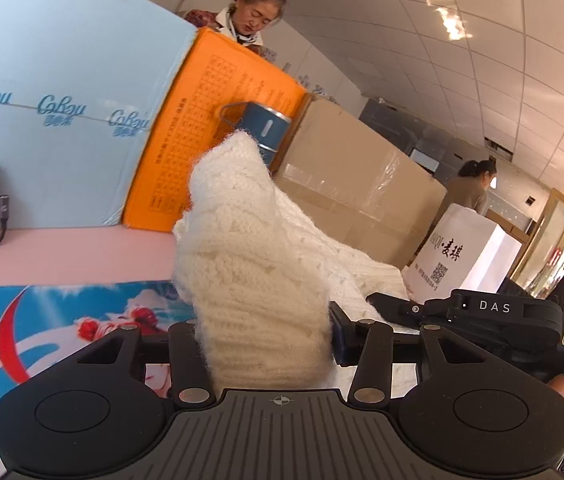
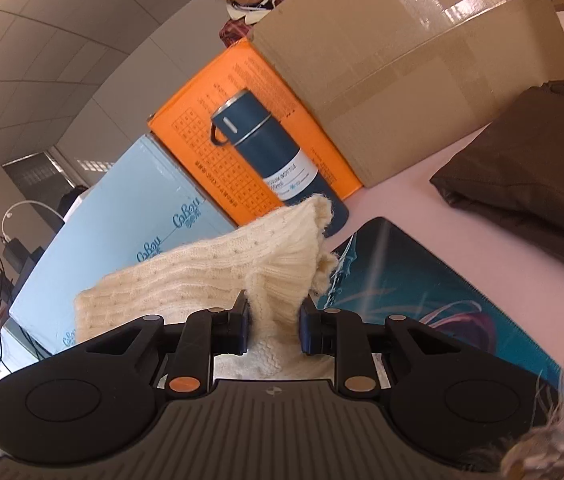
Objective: Fold clothes
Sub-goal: 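Lift the folded sweater with both grippers and carry it toward the cardboard box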
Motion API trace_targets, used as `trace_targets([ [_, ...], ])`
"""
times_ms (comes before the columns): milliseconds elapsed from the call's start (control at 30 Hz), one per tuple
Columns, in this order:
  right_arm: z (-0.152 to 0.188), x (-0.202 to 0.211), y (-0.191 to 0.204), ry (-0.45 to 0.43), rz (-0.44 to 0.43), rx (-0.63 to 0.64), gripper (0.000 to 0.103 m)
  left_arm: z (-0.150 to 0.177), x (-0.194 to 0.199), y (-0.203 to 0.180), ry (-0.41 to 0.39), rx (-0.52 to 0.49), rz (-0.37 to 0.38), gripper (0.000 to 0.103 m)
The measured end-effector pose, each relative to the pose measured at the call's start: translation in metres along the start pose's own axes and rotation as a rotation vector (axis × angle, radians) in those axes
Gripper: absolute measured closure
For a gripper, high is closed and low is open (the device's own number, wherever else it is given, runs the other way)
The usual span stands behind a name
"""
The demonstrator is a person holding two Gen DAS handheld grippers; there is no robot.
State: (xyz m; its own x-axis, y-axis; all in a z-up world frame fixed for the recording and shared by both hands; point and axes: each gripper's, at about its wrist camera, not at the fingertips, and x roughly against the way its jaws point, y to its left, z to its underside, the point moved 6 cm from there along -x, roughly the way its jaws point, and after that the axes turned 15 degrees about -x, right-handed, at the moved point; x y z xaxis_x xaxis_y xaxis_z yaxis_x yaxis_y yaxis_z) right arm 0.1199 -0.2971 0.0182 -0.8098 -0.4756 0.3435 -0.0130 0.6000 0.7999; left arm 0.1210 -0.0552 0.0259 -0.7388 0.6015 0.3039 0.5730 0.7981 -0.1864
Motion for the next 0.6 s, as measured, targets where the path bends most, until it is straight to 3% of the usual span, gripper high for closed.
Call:
trace_targets([
  [333, -0.091, 0.046, -0.064, -0.339, 0.087, -0.11, 0.082, -0.051, -0.128, -0.085, 0.0, -0.227, 0.17, 0.058],
  [500, -0.119, 0.058, -0.113, -0.505, 0.139, -0.195, 0.082, -0.058, -0.188, -0.126, 0.023, -0.313, 0.211, 0.058],
  [600, -0.132, 0.063, -0.137, -0.579, 0.11, -0.252, 0.082, -0.061, -0.218, -0.144, 0.022, -0.337, 0.221, 0.058],
])
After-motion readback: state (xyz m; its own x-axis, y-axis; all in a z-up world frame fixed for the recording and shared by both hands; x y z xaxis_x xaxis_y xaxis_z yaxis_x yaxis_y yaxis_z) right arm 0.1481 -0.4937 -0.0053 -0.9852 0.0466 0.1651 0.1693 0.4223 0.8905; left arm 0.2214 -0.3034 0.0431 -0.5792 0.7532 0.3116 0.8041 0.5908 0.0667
